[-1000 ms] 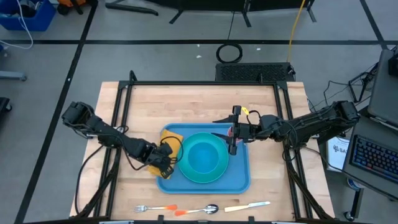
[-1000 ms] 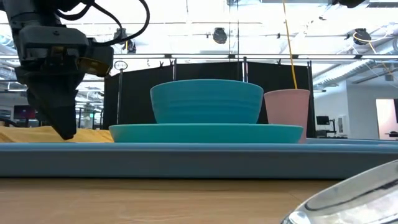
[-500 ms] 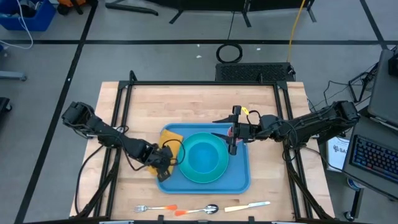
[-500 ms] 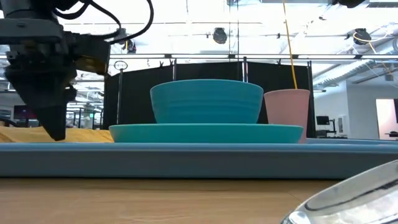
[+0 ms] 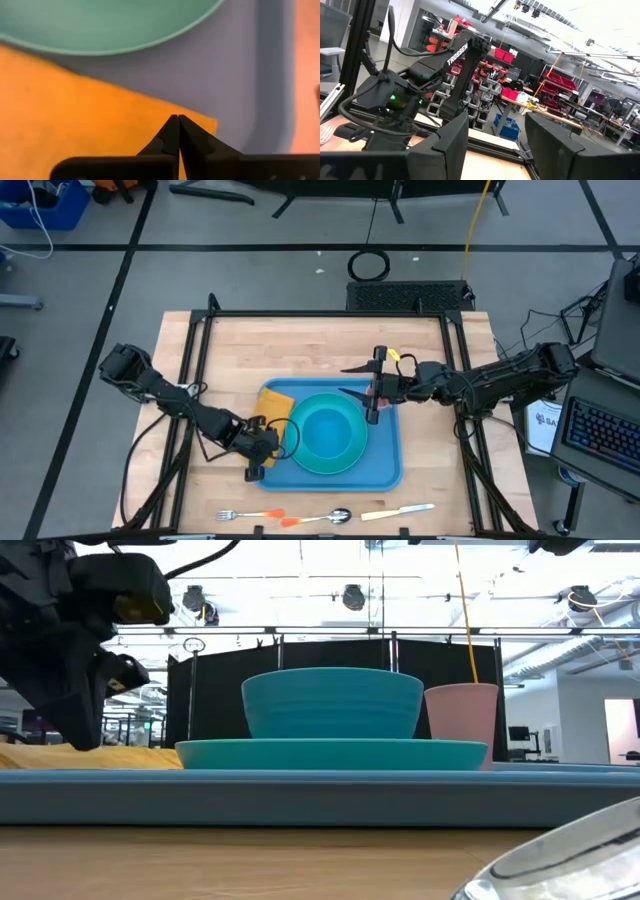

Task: Set up tray
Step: Put the yellow napkin to the left of the blue tray

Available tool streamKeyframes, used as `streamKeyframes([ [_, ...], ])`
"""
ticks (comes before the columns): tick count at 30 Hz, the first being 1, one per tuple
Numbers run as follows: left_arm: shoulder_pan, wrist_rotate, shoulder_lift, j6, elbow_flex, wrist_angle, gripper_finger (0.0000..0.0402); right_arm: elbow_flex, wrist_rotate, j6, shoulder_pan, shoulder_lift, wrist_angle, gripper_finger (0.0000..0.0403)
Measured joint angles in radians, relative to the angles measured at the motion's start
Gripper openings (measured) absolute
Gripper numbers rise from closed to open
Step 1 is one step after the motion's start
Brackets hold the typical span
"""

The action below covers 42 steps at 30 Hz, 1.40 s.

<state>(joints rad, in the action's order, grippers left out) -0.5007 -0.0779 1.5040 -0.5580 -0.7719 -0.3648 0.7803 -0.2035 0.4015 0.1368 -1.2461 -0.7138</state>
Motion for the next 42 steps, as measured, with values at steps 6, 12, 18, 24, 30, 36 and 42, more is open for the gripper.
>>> streamKeyframes([
  [6,0.017,0.006,0.018,-0.03,0.0,-0.03,0.0003,0.0,0.0,0.0,0.0,0.0,0.0,0.0187],
  [12,0.036,0.011,0.039,-0.048,0.001,-0.058,0.0002,0.0,0.0,0.0,0.0,0.0,0.0,0.0187],
  [18,0.06,0.079,0.126,-0.053,-0.007,-0.004,0.0001,0.0,0.0,-0.001,0.0,0.0,-0.001,0.0187],
  [24,0.076,0.109,0.158,-0.079,-0.004,0.084,0.0001,0.0,0.0,-0.001,0.0,0.0,-0.001,0.0187],
  [30,0.079,0.081,0.16,-0.102,-0.002,0.169,0.0001,0.0,0.0,-0.001,0.0,0.0,0.0,0.0187],
  [36,0.096,0.071,0.161,-0.145,-0.002,0.168,0.0001,0.0,0.0,-0.001,0.0,0.0,0.0,0.0187],
  [42,0.097,0.039,0.163,-0.131,0.001,0.208,0.0001,0.0,0.0,-0.001,0.0,0.0,0.0,0.0187],
])
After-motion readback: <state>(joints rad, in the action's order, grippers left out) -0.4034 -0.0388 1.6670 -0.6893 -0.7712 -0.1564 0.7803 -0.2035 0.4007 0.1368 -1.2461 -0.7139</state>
